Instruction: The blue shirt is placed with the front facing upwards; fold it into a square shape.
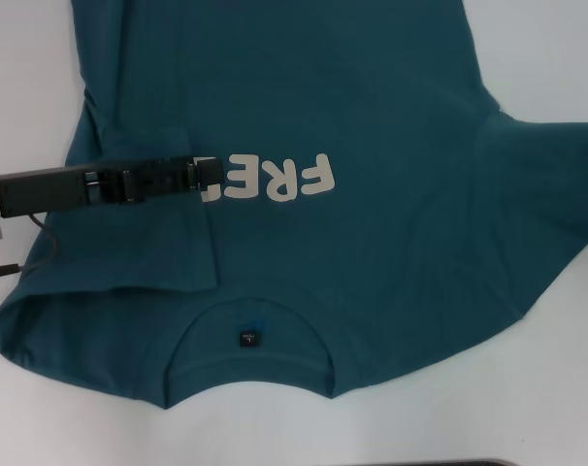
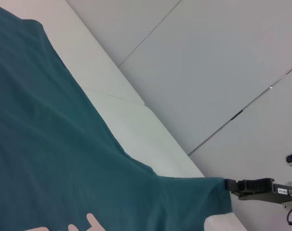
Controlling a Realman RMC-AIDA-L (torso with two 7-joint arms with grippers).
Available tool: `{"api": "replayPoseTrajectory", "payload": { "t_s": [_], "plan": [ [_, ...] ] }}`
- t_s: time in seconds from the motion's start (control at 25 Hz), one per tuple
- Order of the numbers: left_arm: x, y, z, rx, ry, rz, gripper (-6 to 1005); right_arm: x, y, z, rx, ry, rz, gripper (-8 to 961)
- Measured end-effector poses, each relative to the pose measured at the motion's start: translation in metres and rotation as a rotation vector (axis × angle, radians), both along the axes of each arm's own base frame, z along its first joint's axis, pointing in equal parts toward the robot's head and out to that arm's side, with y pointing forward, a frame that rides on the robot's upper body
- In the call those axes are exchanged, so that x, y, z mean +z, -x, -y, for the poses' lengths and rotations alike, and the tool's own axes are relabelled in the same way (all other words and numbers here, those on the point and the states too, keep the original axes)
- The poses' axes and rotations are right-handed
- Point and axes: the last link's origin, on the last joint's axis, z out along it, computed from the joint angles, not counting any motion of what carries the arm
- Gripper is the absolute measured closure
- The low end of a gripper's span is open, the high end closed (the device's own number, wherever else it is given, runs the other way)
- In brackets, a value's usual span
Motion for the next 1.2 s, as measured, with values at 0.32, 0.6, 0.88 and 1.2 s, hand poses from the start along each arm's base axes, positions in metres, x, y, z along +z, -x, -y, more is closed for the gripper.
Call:
{"api": "replayPoseTrajectory", "payload": {
  "t_s": [0.32, 0.6, 0.88, 1.2],
  "plan": [
    [0.001, 0.001, 0.000, -0.001, -0.002, -0.003, 111, -0.007, 0.016, -0.009, 0.061, 0.029, -0.028, 953],
    [0.001, 0.000, -0.002, -0.007, -0.006, -0.007, 112, -0.021, 0.042, -0.028, 0.152, 0.083, -0.037, 952],
    [0.001, 0.000, -0.002, -0.007, -0.007, -0.006, 112, -0.045, 0.072, -0.048, 0.238, 0.153, -0.030, 951],
    [0.000, -0.001, -0.002, -0.009, -0.006, -0.005, 111, -0.067, 0.091, -0.063, 0.274, 0.193, 0.003, 951]
  ]
}}
